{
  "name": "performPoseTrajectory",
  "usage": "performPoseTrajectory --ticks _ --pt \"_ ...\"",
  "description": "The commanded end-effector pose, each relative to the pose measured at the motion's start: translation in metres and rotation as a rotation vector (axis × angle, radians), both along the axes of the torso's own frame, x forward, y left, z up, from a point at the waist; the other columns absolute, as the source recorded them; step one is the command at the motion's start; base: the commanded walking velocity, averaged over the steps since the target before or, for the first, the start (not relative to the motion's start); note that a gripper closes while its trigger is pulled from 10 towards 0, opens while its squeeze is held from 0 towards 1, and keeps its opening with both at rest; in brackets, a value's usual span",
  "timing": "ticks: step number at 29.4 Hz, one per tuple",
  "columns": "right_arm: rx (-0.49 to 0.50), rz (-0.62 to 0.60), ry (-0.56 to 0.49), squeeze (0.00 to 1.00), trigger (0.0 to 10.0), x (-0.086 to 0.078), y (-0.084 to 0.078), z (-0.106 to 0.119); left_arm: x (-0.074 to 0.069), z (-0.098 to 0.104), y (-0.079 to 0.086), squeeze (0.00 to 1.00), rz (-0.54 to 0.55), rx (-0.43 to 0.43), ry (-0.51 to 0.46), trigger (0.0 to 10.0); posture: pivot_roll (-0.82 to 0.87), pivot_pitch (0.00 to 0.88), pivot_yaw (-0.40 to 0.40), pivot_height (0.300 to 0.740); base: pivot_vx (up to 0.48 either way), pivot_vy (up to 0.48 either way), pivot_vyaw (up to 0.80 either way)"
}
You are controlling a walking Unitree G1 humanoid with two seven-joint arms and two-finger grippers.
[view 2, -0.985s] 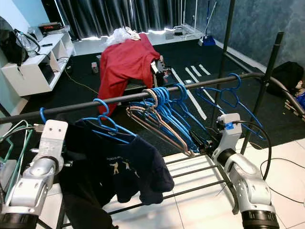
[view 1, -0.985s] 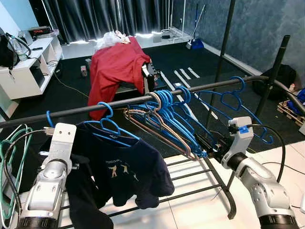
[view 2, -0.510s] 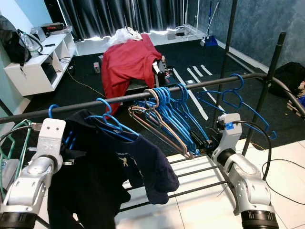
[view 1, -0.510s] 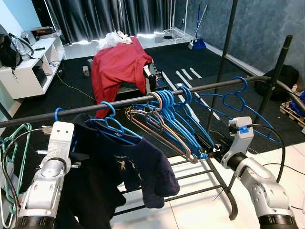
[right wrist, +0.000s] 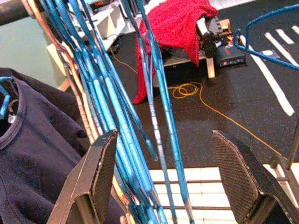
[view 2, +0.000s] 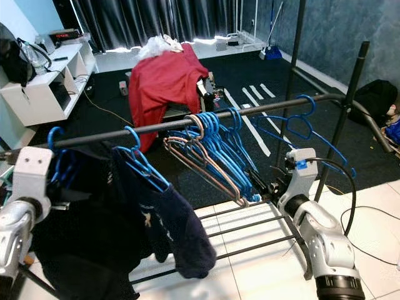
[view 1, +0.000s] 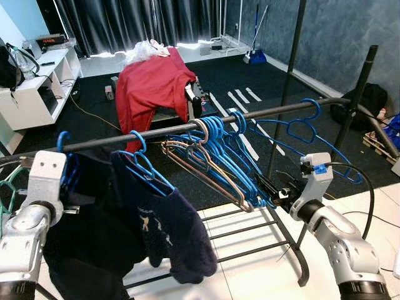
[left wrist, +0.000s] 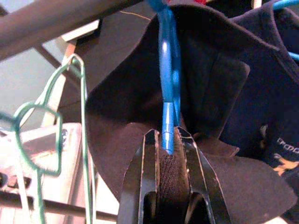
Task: Hang hanger
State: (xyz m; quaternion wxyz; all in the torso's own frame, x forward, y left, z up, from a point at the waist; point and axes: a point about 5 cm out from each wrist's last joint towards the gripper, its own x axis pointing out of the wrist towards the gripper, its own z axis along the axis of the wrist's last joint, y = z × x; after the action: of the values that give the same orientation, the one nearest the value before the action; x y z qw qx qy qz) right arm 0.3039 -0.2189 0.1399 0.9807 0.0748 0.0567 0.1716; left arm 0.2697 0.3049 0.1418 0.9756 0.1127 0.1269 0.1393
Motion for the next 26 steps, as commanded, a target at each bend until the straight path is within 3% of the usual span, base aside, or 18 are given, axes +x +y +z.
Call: performPoseTrajectory --ticks 1,2,4,7,9,11,15,23,24,26 --pt "0.018 0.002 -0.006 0.0 10.0 0.0 0.001 0.003 -0.008 0.003 0.004 0.0 0.001 -0.039 -0.062 0.0 -0.11 0.0 0.074 0.735 0.0 0.0 0.0" --pt "0.018 0.002 -0.006 0.0 10.0 0.0 0.001 0.003 -0.008 0.003 0.004 0.0 0.001 -0.039 -0.062 0.0 -0.11 0.0 0.074 0.735 0.0 0.0 0.0" --pt "0.02 0.005 -0.005 0.0 10.0 0.0 0.001 0.003 -0.017 0.006 0.007 0.0 -0.05 -0.139 -0.122 0.0 -0.1 0.0 0.071 0.735 0.0 0.0 0.0" --pt "0.021 0.006 -0.005 0.0 10.0 0.0 0.001 0.003 -0.018 0.013 0.011 0.0 -0.088 -0.18 -0.162 0.0 -0.09 0.0 0.065 0.735 0.0 0.0 0.0" --pt "0.021 0.006 -0.005 0.0 10.0 0.0 0.001 0.003 -0.018 0.013 0.011 0.0 -0.088 -0.18 -0.162 0.0 -0.09 0.0 0.065 0.735 0.0 0.0 0.0" --pt "0.022 0.011 -0.003 0.0 10.0 0.001 0.002 0.003 -0.021 0.022 0.013 0.0 -0.207 -0.198 -0.179 0.0 -0.09 0.0 0.065 0.735 0.0 0.0 0.0" --pt "0.022 0.013 -0.001 0.0 10.0 0.001 0.002 0.002 -0.025 0.026 0.012 0.0 -0.298 -0.229 -0.192 0.0 -0.09 0.0 0.067 0.735 0.0 0.0 0.0" --pt "0.021 0.014 0.002 0.0 10.0 0.0 0.002 0.002 -0.03 0.026 0.022 0.0 -0.319 -0.268 -0.232 0.0 -0.1 0.0 0.069 0.735 0.0 0.0 0.0" --pt "0.022 0.015 0.003 0.0 10.0 0.0 0.002 0.002 -0.036 0.022 0.018 0.0 -0.387 -0.302 -0.216 0.0 -0.09 0.0 0.067 0.735 0.0 0.0 0.0" --pt "0.023 0.015 0.003 0.0 10.0 0.0 0.002 0.002 -0.039 0.021 0.015 0.0 -0.414 -0.317 -0.211 0.0 -0.09 0.0 0.067 0.735 0.0 0.0 0.0"
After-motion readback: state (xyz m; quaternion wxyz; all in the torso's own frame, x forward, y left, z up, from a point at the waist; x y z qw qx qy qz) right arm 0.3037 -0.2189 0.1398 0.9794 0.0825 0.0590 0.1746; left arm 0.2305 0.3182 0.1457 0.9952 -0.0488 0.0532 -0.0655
